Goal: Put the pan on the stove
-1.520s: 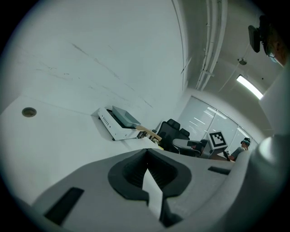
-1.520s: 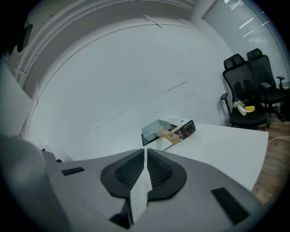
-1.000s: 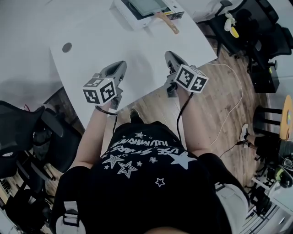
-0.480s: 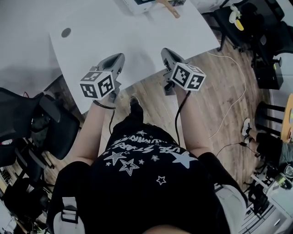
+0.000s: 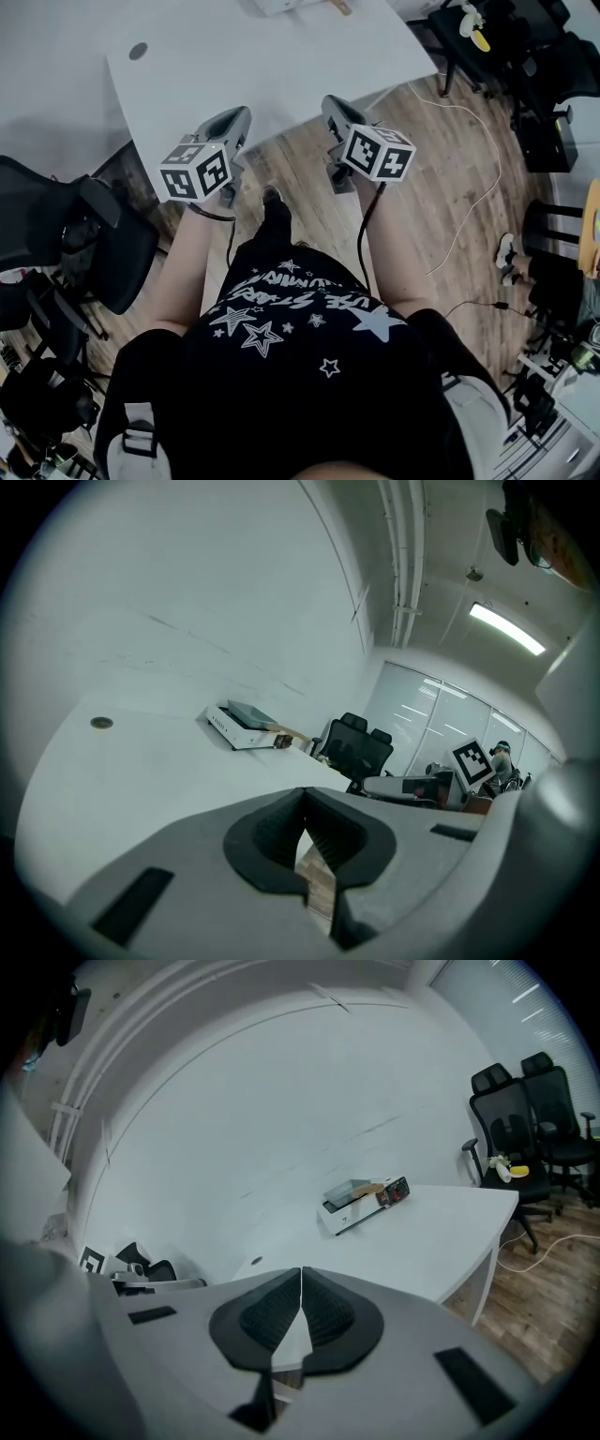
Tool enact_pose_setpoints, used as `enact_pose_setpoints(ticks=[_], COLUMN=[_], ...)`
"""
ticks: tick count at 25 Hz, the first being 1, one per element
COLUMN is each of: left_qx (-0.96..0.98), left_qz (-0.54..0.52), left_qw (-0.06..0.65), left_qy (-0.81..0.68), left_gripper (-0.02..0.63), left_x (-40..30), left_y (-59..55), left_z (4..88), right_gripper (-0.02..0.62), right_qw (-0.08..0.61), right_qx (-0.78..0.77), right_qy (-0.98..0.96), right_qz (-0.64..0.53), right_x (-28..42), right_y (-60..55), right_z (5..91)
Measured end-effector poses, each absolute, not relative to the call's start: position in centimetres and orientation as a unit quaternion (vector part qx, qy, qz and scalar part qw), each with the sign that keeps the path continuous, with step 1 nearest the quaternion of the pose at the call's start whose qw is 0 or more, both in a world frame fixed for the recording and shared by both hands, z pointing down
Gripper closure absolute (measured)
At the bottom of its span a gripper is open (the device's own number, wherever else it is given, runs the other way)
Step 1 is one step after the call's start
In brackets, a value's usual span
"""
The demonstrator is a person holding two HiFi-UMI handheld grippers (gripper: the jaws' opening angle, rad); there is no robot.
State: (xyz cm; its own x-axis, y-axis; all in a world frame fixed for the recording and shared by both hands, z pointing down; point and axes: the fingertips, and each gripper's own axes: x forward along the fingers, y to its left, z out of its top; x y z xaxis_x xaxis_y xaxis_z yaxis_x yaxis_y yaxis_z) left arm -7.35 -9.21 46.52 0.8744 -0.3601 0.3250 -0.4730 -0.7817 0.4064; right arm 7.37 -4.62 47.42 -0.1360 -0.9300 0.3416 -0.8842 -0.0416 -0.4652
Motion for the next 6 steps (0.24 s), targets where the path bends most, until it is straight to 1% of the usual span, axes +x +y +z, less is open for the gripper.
enact_pose_setpoints(ticks=[6], left_qx=[0.937], left_qz=[0.114], left_qw=[0.243], left_qy=[-0.222], left_gripper=[0.598], left_x=[-8.0], left_y=[-5.5], left_z=[45.7], right_gripper=[0.584], right_qw=[0.036], right_qx=[-0.653], right_qy=[0.695], right_qz=[-0.3], right_x=[6.3], right_y=[-1.1], right_z=[46.9])
